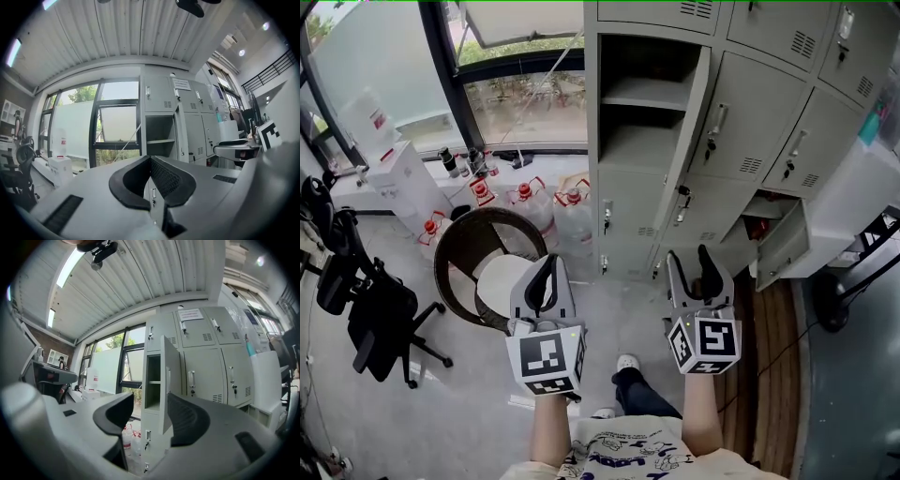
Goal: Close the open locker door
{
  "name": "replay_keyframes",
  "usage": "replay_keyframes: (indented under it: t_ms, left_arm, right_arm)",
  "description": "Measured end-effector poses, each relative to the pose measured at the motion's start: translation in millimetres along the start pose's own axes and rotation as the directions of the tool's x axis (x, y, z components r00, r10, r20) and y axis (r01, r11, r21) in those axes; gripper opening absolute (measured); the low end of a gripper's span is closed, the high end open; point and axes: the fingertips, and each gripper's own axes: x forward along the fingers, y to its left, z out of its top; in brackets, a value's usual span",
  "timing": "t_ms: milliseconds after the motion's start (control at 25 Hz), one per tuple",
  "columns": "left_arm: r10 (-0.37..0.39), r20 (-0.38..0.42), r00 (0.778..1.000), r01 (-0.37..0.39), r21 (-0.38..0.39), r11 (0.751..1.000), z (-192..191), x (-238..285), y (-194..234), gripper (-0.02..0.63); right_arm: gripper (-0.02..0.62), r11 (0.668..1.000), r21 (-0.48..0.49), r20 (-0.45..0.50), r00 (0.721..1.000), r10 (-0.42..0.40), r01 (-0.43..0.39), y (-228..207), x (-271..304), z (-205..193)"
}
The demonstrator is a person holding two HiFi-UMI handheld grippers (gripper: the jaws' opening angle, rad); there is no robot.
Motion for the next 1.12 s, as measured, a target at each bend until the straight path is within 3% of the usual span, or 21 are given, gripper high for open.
replay_keyframes:
  t_ms: [600,1120]
  left_arm:
    - [0.069,-0.005,0.998,-0.069,0.008,0.998,16.6,106.8,-11.2,0.003]
    - [0.1,-0.009,0.995,-0.1,0.006,0.995,14.0,151.8,-21.1,0.003]
  right_arm:
    - [0.227,0.994,0.022,0.01,0.994,0.106,-0.106,-45.9,111.3,8.3]
    - [0.227,0.974,0.023,0.017,0.974,0.227,-0.227,-55.6,158.2,4.1]
